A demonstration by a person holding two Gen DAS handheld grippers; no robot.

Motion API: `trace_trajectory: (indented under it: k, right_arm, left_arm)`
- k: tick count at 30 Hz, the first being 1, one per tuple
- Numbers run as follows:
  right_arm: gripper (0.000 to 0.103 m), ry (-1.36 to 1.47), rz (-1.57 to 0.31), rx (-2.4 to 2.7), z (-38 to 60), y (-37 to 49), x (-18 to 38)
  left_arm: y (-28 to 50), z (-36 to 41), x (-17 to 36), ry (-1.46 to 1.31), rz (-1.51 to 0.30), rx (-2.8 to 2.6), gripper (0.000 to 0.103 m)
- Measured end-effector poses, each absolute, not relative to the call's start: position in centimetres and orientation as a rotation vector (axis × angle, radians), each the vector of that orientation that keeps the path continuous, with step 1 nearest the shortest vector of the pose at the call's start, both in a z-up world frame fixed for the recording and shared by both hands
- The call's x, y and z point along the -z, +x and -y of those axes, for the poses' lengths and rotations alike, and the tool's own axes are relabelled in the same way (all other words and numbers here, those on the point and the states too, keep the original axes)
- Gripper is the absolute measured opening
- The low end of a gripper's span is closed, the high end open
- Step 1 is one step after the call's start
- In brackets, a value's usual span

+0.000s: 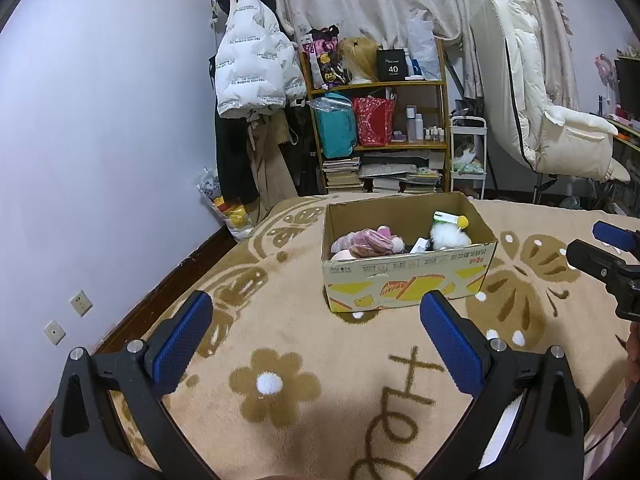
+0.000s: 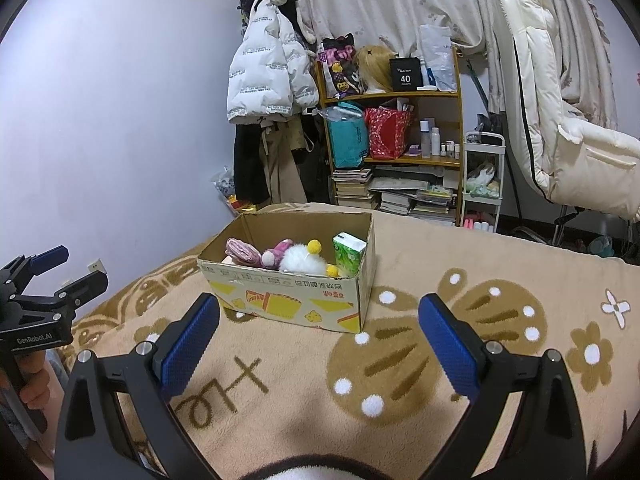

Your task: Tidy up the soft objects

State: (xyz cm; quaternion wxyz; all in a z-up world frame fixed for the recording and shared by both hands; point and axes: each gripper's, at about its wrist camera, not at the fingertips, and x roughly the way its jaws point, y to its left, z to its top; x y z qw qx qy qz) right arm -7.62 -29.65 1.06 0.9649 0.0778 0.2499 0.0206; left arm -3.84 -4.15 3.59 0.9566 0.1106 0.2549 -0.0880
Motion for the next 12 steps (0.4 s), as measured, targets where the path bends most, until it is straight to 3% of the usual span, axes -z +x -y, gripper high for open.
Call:
trace_trajectory:
  k: [12]
  right_arm:
    - [0.103,0.159,-0.506,-0.042,29.66,-7.62,-0.93]
  left_arm:
    - [-3.86,4.23,-3.46,0.22,-0.519,0.181,0.103]
